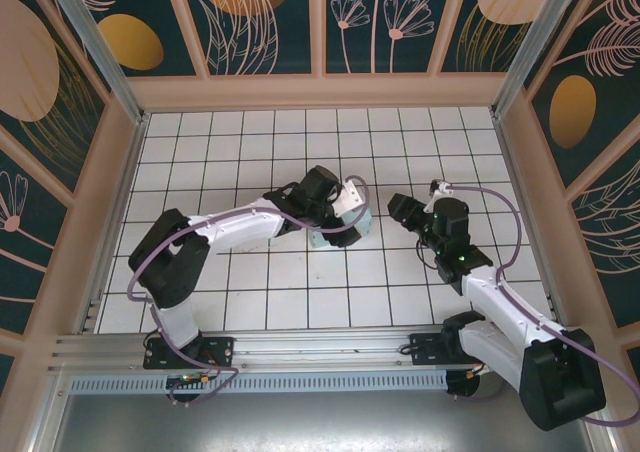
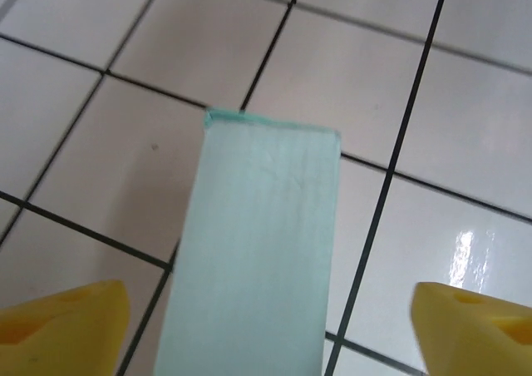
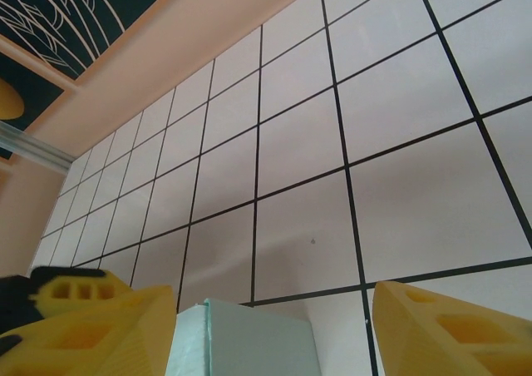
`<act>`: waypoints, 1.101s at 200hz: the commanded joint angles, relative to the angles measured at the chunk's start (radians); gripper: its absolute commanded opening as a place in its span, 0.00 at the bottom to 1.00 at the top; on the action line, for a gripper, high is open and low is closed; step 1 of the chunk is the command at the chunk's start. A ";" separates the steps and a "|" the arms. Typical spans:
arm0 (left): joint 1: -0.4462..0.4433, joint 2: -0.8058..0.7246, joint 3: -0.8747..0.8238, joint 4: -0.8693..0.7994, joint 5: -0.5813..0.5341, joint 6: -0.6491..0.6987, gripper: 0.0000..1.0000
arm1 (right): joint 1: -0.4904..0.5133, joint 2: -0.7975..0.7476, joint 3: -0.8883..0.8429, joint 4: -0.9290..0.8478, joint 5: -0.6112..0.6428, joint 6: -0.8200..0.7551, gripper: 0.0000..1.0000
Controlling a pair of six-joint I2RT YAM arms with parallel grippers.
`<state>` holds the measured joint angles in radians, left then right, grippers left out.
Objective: Fold the paper box
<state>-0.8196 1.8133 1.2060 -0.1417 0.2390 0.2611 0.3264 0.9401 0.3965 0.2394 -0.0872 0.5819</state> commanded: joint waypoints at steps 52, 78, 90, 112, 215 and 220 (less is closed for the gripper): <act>-0.013 0.080 0.099 -0.125 0.035 0.056 0.55 | -0.017 0.015 -0.025 0.030 -0.028 -0.010 0.63; -0.014 0.065 0.089 -0.117 0.002 0.057 0.49 | -0.021 0.005 -0.034 0.030 -0.023 -0.008 0.63; -0.014 0.054 0.080 -0.105 -0.040 0.060 0.47 | -0.022 0.003 -0.036 0.034 -0.025 -0.008 0.63; -0.013 0.033 0.061 -0.082 -0.136 0.072 0.37 | -0.023 0.004 -0.036 0.041 -0.028 -0.008 0.62; 0.002 0.178 0.089 0.204 -0.957 0.150 0.39 | -0.031 0.014 -0.038 0.057 -0.056 -0.010 0.62; 0.003 0.197 0.104 0.207 -0.976 0.150 0.39 | -0.031 0.012 -0.038 0.058 -0.058 -0.011 0.62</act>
<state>-0.8246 1.9217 1.2438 -0.0078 -0.5125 0.3889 0.3061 0.9604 0.3702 0.2653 -0.1299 0.5816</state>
